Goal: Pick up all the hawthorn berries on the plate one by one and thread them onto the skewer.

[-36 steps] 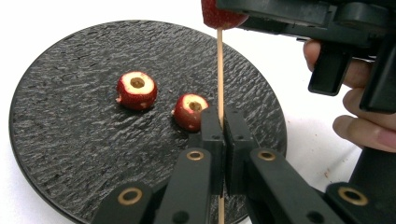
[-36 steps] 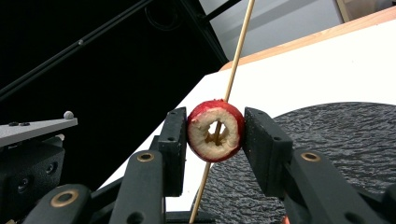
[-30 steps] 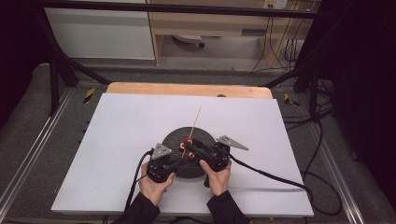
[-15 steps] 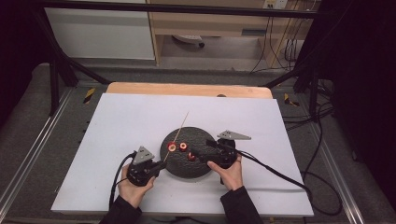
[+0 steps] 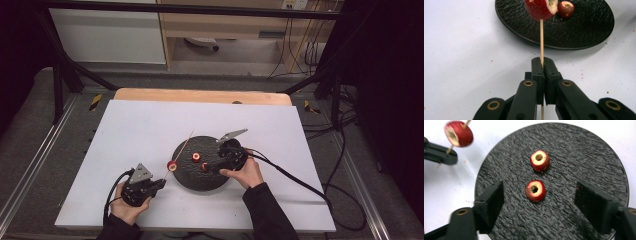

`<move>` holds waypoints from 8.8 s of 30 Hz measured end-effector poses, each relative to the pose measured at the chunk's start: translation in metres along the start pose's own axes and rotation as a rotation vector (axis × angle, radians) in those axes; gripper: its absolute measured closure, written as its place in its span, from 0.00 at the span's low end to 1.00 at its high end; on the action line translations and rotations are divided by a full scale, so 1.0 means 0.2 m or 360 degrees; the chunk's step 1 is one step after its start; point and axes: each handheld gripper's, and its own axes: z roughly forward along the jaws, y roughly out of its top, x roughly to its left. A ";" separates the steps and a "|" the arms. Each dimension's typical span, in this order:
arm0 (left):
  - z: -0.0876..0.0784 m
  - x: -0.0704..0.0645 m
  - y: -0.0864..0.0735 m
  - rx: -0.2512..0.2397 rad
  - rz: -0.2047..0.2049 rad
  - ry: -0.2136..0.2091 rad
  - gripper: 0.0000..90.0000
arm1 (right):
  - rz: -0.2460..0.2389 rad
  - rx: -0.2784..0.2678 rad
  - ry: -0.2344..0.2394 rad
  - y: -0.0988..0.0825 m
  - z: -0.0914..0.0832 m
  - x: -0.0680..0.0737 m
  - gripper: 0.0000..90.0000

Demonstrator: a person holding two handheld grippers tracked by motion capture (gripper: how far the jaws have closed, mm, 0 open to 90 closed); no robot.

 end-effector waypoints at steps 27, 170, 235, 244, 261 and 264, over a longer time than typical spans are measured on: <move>0.02 0.02 -0.02 0.0074 0.0015 0.0002 0.98 | -0.0192 0.0508 0.0094 0.15 0.25 0.00 0.64; 0.19 -0.29 0.26 -0.0268 -0.0361 -0.0140 0.98 | 0.0754 -0.1373 0.0307 -0.14 0.02 0.07 0.70; -0.08 0.12 -0.06 0.0002 0.0037 0.0007 0.98 | -0.0094 0.0154 -0.0036 0.23 0.19 -0.02 0.23; -0.08 0.12 -0.06 0.0002 0.0031 0.0004 0.98 | -0.0100 0.0256 -0.0027 0.27 0.28 -0.03 0.38; -0.08 0.12 -0.06 0.0008 0.0038 -0.0001 0.98 | -0.0242 0.0371 0.0021 0.28 0.37 -0.01 0.59; -0.08 0.12 -0.06 0.0010 0.0039 0.0000 0.98 | -0.0255 0.0382 0.0022 0.28 0.37 -0.01 0.62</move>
